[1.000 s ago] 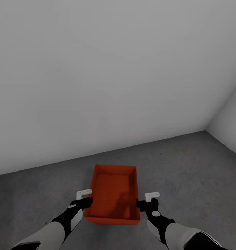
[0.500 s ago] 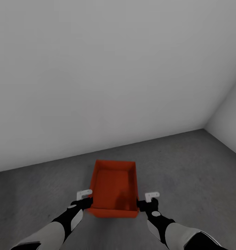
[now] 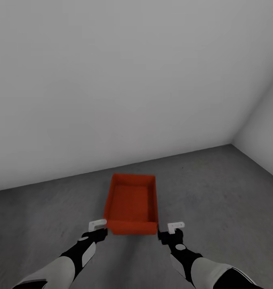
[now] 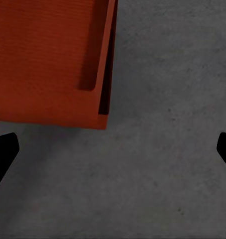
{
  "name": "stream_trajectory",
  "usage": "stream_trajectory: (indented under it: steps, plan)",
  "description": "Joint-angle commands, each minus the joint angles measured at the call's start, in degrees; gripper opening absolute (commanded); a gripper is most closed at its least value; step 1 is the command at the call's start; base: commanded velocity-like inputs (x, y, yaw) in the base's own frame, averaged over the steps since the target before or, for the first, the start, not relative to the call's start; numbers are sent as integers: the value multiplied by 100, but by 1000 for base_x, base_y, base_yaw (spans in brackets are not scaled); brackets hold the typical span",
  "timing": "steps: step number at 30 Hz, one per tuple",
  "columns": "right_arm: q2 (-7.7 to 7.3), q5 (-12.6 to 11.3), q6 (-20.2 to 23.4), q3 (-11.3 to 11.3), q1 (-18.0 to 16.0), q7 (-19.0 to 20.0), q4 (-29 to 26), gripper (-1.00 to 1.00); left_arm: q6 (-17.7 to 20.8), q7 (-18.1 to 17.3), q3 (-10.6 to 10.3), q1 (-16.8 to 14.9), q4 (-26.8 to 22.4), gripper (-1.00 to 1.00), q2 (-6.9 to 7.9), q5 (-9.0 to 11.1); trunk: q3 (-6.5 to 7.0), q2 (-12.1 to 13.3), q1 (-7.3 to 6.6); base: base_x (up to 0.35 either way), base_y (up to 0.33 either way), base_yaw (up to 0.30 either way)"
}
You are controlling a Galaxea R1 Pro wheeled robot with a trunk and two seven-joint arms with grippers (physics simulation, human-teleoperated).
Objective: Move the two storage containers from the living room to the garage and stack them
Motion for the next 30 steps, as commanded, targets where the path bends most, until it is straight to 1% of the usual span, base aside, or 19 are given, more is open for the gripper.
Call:
stream_trajectory:
  steps: [1,25,30]
  plan:
    - [2,-43,-15,51,-3,-17,5,100,-10,4,22,-3,0,100,-2,40,-5,-3,-4,-344,0,0]
    - [2,-39,-15,47,-3,-17,5,100,-12,13,22,-3,12,100,7,33,-5,-3,-4,-344,0,0]
    - [2,-45,-15,49,-3,-17,5,100,-12,20,22,-3,104,100,16,27,-5,-3,-4,-230,0,0]
